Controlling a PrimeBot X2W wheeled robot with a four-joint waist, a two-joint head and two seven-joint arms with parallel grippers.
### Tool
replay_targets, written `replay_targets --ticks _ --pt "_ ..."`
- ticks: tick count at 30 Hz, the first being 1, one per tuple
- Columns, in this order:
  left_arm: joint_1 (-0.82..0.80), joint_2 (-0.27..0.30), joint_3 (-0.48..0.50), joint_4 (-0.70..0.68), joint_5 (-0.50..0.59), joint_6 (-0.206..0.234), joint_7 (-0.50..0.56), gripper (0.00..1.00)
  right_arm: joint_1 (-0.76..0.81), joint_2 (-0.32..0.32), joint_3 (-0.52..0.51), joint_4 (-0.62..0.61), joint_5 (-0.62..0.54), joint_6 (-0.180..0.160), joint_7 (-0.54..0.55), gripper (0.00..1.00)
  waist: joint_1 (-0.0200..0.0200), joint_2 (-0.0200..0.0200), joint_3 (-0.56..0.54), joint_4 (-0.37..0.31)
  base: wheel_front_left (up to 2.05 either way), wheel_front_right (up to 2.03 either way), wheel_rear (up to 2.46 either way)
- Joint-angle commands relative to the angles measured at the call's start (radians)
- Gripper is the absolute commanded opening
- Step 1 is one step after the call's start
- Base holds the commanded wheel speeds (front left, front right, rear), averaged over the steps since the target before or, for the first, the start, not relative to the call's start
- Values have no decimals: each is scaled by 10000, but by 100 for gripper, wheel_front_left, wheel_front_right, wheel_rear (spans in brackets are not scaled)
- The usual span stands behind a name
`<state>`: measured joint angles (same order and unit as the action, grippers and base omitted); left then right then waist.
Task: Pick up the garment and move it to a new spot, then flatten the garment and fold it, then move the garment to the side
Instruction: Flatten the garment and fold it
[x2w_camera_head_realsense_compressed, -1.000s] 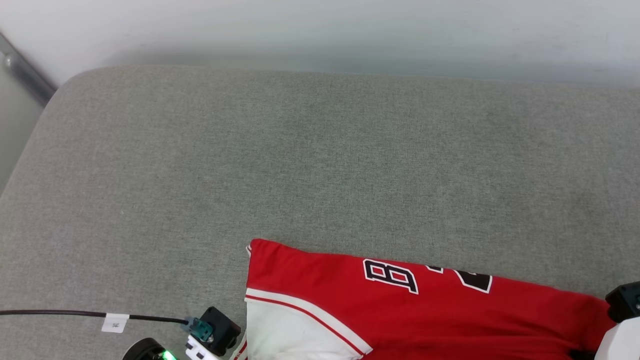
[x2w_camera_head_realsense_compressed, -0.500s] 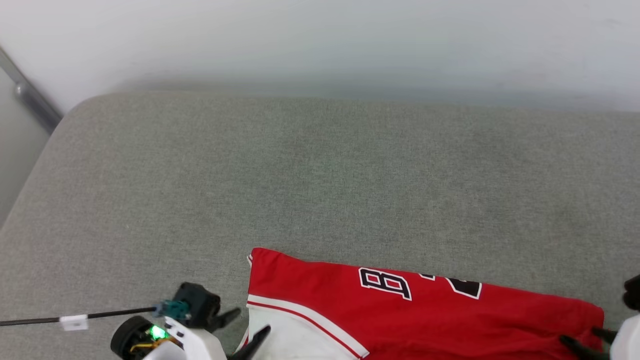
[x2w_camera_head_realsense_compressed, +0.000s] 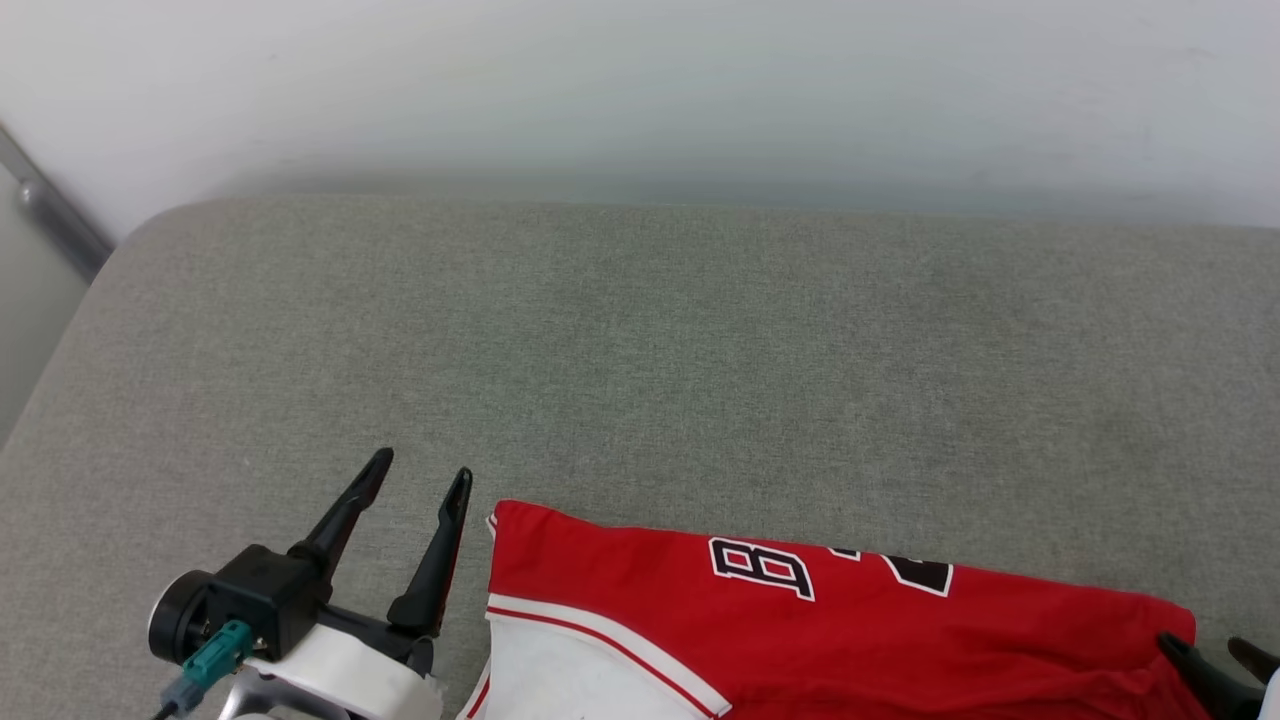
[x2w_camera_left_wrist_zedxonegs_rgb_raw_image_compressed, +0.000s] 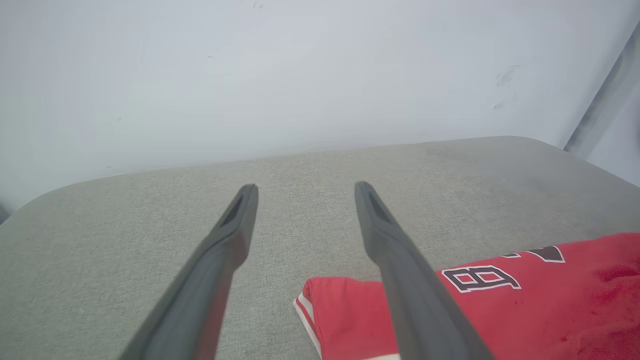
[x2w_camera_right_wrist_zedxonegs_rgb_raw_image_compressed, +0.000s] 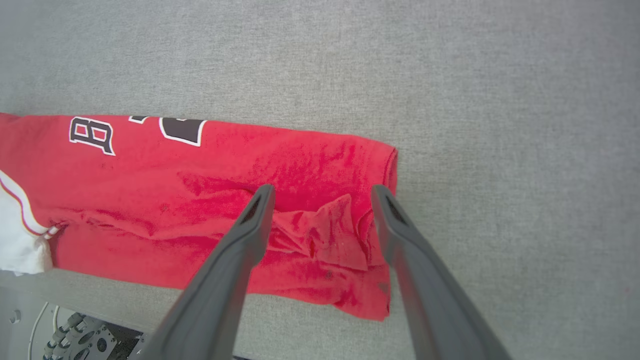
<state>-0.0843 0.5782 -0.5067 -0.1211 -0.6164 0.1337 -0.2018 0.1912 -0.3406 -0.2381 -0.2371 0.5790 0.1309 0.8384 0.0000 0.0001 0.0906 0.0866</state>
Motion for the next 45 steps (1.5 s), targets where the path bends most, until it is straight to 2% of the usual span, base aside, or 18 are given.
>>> replay_targets --ticks 1,4,6,9,14,21,29,30,31,34,39,45 --pt "107 -162 122 98 318 136 -311 100 -31 376 -247 138 -215 -4 -22 100 0 -1 41 19 0 0 0" --pt "91 -548 497 171 1024 350 -607 100 -250 1120 -779 488 -670 -4 -229 100 0 -1 158 63 0 0 0" --pt "27 -1189 1184 -289 1516 371 -638 100 -339 1434 -1037 750 -1053 -2 -406 100 0 -1 240 100 0 0 0" --pt "369 -1709 1971 -799 2663 -16 -634 100 -475 1947 -1349 1254 -1294 -2 -649 100 0 -1 400 117 0 0 0" --pt "808 -2461 2924 -1129 4000 -548 -631 100 -759 2448 -1755 2126 -1244 -2 -942 100 0 -1 641 165 0 0 0" --pt "1061 -3205 3645 -1021 4745 -1376 -633 100 -869 2729 -1817 3431 -1034 -10 -1118 100 0 -1 884 272 0 0 0" --pt "1145 -3864 4037 -720 5080 -2041 -632 100 -728 3121 -564 4166 -293 53 -968 100 0 -1 1025 376 0 0 0" --pt "1147 -3916 4072 -684 5108 -2105 -632 100 -702 3161 -391 4140 -177 59 -1008 39 0 -1 1018 380 0 0 0" --pt "1147 -3963 4101 -651 5146 -2146 -634 100 -700 3176 -185 4056 -92 62 -1072 0 0 -1 1006 383 0 0 0" --pt "1170 -4105 4223 -561 5211 -2282 -632 100 -626 2946 83 3896 73 61 -1297 0 0 -1 928 374 0 0 0" --pt "1219 -4199 4374 -477 5280 -2395 -634 100 -567 2397 -49 3713 -51 9 -1775 0 0 -1 748 327 0 0 0" --pt "1354 -4334 4492 -465 5349 -2511 -634 100 -651 1759 -684 3590 -209 -11 -2323 0 0 -1 525 206 0 0 0"
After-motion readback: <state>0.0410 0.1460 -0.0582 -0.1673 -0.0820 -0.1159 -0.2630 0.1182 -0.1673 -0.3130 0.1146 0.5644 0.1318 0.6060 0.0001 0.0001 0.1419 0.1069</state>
